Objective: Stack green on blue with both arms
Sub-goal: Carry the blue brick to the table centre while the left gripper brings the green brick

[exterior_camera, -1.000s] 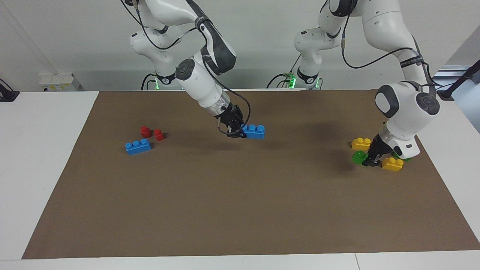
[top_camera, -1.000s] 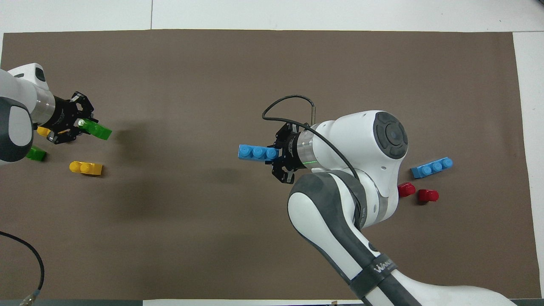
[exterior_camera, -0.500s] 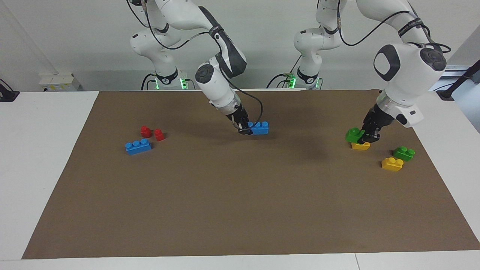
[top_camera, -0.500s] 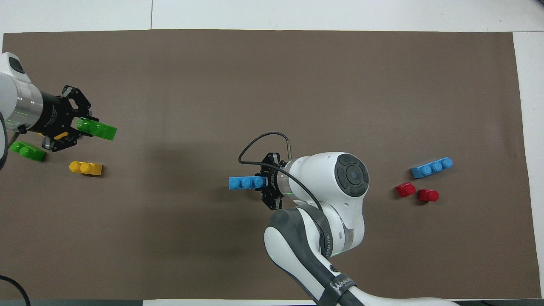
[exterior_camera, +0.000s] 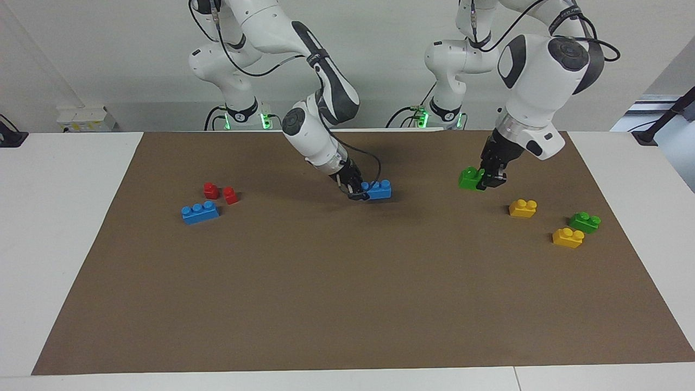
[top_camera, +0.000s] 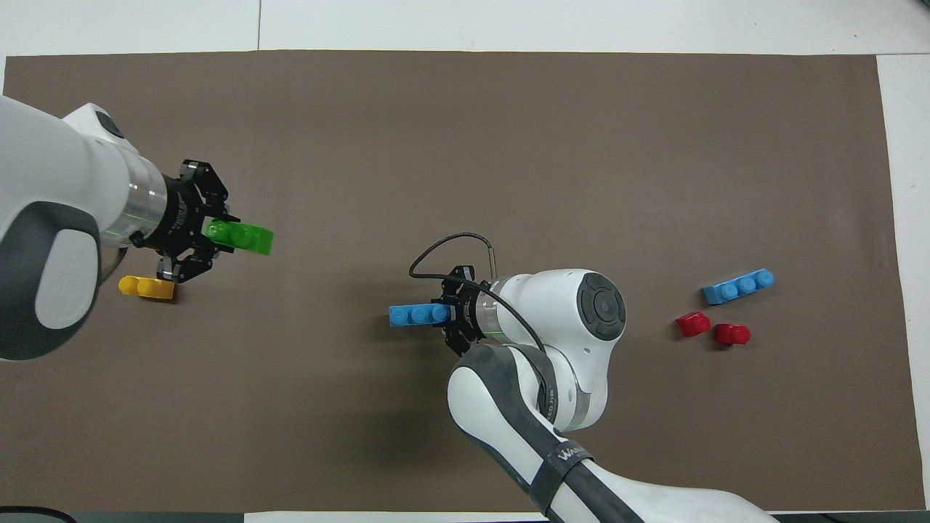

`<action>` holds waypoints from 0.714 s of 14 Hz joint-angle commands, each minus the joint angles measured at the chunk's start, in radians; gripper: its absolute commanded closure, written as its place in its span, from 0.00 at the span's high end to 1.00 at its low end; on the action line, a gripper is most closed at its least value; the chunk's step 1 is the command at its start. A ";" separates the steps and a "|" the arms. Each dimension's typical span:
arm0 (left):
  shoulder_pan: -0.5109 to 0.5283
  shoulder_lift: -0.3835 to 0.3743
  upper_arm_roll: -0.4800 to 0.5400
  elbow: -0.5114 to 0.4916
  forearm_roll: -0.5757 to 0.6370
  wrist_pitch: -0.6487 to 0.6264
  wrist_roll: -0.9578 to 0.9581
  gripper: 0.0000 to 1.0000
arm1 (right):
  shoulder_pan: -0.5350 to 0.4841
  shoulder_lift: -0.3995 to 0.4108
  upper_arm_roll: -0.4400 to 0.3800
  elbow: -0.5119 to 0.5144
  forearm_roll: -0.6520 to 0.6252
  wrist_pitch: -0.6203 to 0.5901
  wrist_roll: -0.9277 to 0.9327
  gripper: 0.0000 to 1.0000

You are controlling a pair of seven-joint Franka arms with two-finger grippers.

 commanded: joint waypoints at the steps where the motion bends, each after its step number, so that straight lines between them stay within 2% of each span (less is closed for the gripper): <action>1: -0.131 -0.090 0.016 -0.179 -0.010 0.122 -0.158 0.00 | 0.031 0.010 -0.002 -0.014 0.028 0.069 0.064 0.00; 4: -0.261 -0.102 0.016 -0.326 0.016 0.276 -0.278 0.00 | 0.052 0.012 -0.008 -0.043 0.015 0.088 0.098 0.00; 10: -0.340 -0.056 0.016 -0.408 0.057 0.431 -0.429 0.00 | 0.052 0.013 -0.010 -0.054 0.012 0.103 0.098 0.00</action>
